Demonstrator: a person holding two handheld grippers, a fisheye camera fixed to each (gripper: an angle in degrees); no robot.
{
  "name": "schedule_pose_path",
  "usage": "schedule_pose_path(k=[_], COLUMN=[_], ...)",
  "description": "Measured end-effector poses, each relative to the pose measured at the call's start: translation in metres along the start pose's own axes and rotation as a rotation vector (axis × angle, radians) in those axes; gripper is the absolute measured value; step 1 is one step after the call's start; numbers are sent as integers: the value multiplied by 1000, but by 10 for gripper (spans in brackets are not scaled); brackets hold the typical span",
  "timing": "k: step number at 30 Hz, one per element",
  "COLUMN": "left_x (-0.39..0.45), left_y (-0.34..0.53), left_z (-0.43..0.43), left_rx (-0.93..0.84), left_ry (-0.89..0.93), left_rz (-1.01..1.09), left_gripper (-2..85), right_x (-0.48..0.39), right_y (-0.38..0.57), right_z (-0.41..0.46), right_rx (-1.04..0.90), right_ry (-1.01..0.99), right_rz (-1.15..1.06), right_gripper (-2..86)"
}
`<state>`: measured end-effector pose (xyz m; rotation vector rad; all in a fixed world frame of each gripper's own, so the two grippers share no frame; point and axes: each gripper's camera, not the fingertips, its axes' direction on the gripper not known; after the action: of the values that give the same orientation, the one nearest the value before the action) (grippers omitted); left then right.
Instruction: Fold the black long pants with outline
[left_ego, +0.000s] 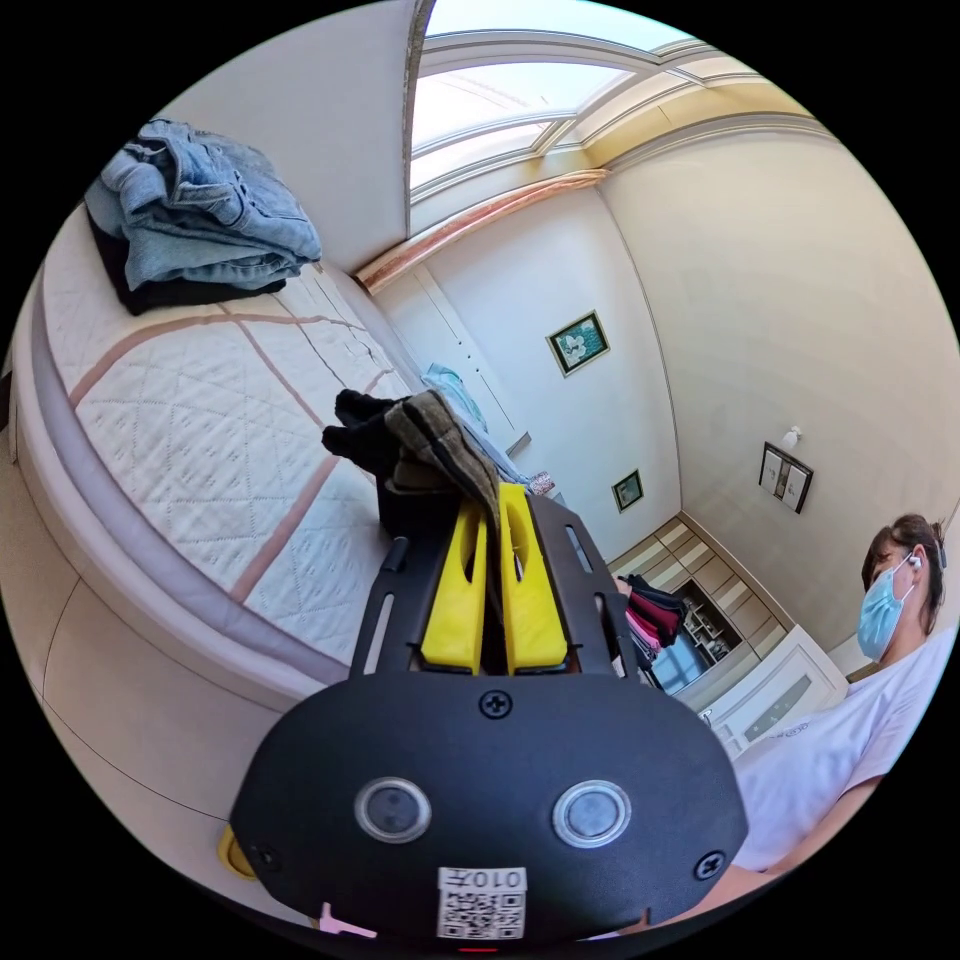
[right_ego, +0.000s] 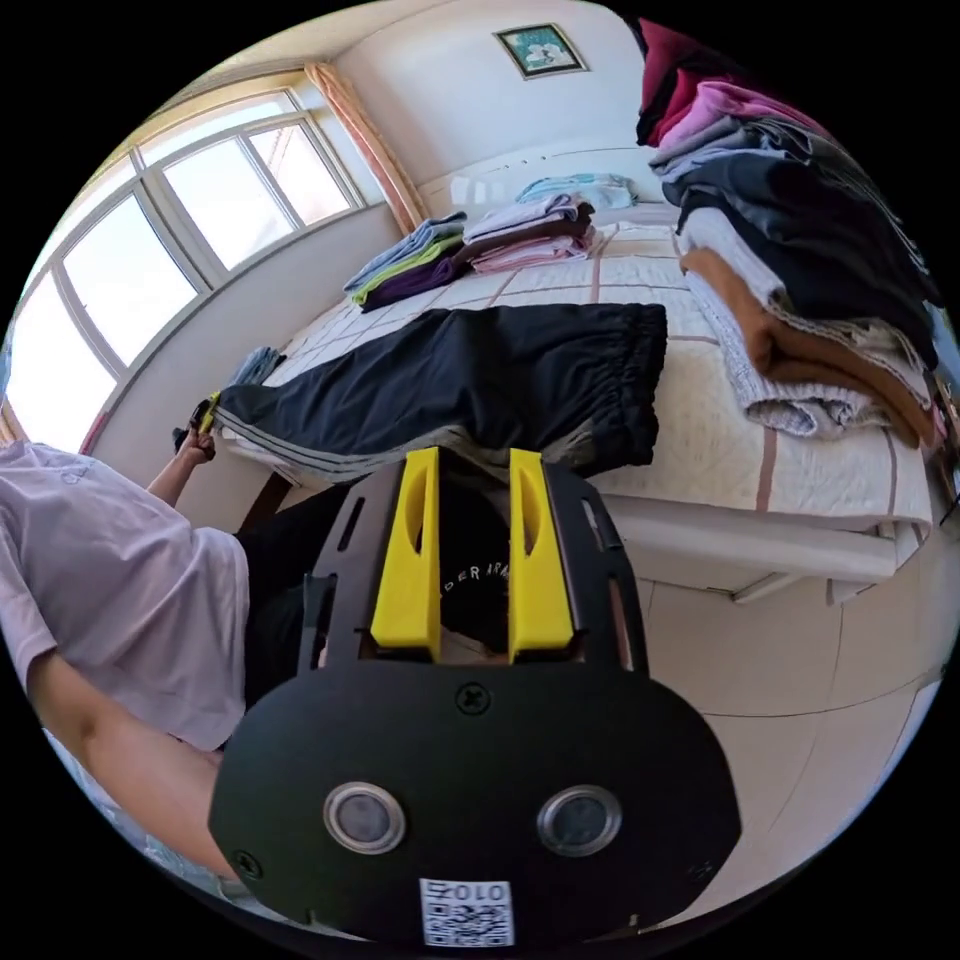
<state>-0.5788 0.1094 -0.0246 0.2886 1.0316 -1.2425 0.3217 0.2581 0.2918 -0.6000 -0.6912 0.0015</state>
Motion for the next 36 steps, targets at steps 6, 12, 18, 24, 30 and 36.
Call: schedule_pose_path(k=[6,12,18,24,30,36], left_x=[25,43,74,126,165,128], left_y=[-4,-6,-34,-115,-205,-234], left_z=[28,62,107,177,238,244], left_rx=[31,45,-2,-30,20,-136], left_ry=[-14,30,77,115,240,69], left_rz=[-6,-34,-8,103,167,118], left_gripper=[27,25,25,29,36,49], right_x=[73,111,126,82,52,35], right_y=[52,71,32,-74,-170,-165], right_z=[-43,-3,1,-72,-121,-110], right_rx=[302,387,333,277,424,391], right_ry=[-214,-355,-425,-175,-106,-98], right_rz=[501,759,827,574,410,435], right_gripper=[141,214,48,37,37,40])
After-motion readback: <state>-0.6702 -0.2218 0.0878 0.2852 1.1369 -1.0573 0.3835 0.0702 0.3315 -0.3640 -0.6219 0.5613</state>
